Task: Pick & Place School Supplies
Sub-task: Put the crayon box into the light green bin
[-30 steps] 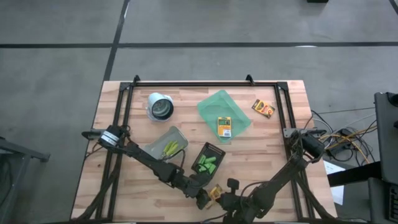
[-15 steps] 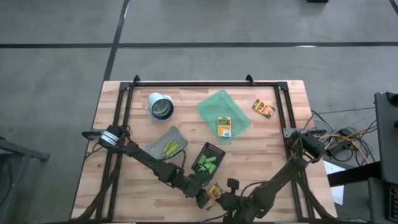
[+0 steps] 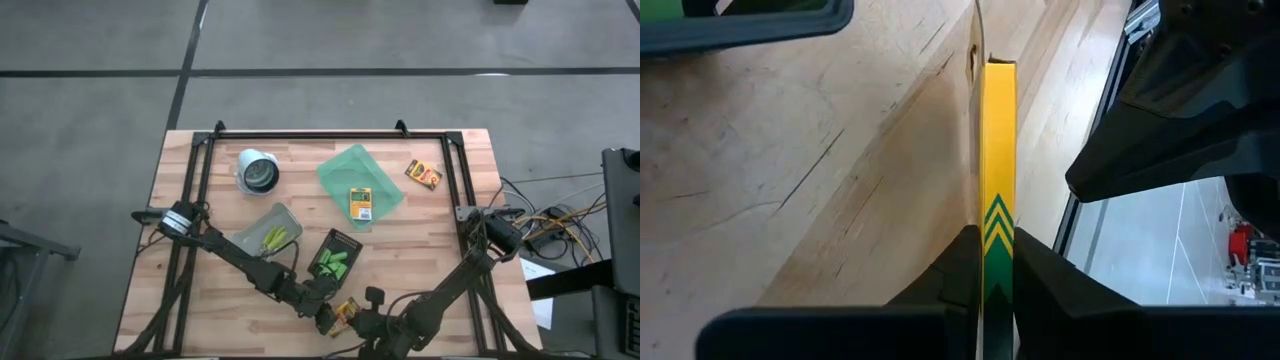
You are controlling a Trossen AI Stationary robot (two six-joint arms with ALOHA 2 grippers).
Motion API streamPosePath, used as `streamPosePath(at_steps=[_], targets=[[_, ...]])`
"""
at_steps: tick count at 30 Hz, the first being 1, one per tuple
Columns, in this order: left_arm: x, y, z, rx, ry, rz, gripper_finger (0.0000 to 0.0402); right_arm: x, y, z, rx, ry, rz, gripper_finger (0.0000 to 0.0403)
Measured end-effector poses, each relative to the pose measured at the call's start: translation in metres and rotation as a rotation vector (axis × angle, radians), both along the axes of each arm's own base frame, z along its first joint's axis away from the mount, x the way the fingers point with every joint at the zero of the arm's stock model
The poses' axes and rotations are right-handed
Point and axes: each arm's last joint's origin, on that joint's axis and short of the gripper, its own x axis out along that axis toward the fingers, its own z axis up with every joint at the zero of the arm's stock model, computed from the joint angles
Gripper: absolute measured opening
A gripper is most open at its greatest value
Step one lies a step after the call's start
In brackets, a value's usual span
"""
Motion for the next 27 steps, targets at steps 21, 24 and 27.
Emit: streamPosePath(at_steps=[21,24,27], targets=[[-0.001,0.003,0.013,0.008,-0.040,0.034,0.0041,-0.021,0.012,0.007,-0.023,-0.056,-0.047,0.0008],[-0.001,0.003,0.016,0.008,-0.043,0.038,0.0041,-0.027,0.017,0.010,-0.028,-0.086,-0.055,0.0008],[-0.002,0.004,0.016,0.012,-0.043,0.043,0.0041,-0.035,0.022,0.014,-0.049,-0.138,-0.071,0.0008]])
